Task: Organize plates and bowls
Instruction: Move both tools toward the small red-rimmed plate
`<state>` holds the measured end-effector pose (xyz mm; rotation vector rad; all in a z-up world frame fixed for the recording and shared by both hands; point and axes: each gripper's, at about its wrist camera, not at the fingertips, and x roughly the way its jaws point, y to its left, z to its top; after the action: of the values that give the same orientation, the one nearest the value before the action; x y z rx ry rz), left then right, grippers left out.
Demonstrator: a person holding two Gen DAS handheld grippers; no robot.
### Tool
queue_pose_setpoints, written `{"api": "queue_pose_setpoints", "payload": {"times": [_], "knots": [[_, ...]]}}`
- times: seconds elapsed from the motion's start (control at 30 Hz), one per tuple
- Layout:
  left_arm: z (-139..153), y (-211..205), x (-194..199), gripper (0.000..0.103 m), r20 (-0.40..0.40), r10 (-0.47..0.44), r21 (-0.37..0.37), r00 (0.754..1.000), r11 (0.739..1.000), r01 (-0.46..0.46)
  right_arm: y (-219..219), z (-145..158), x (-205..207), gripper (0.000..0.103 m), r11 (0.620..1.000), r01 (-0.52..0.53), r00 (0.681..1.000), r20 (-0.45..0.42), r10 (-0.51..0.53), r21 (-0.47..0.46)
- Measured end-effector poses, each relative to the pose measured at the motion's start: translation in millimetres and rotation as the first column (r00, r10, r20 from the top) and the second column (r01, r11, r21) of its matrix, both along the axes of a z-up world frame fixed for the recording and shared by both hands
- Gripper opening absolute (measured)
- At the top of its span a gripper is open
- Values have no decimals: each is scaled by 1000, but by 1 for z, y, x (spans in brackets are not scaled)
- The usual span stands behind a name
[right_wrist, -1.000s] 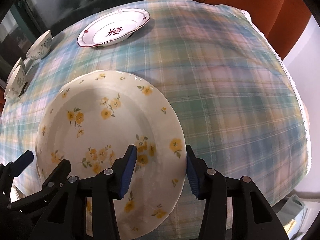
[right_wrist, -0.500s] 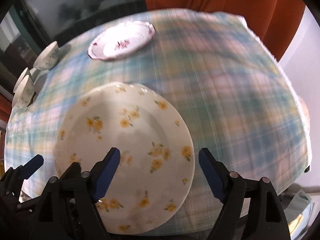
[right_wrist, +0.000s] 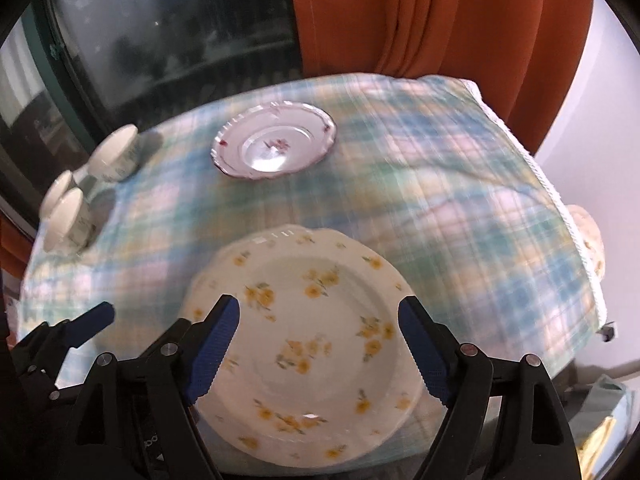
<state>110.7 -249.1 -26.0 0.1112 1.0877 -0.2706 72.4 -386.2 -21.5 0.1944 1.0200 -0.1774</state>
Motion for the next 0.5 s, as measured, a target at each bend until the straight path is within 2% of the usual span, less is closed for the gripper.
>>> {"api": "queue_pose_setpoints", "payload": {"times": [0.13,0.23,0.4,0.5], "knots": [[7,-2,15,83,39,-12,18,999,1000,11,2,7,11,84,1000,16,1000,24,-16,-2],[12,-3,30,83,44,5,24,999,1000,-6,1,12,29,85,1000,9,1000,9,-9,0],[18,-7,60,83,72,55,20,996,998,-56,-5,19,58,86,1000,-22,999,42,23,-7],[20,-10,79,83,62,101,9,993,995,-102,-11,20,80,86,999,-47,998,52,47,1]]}}
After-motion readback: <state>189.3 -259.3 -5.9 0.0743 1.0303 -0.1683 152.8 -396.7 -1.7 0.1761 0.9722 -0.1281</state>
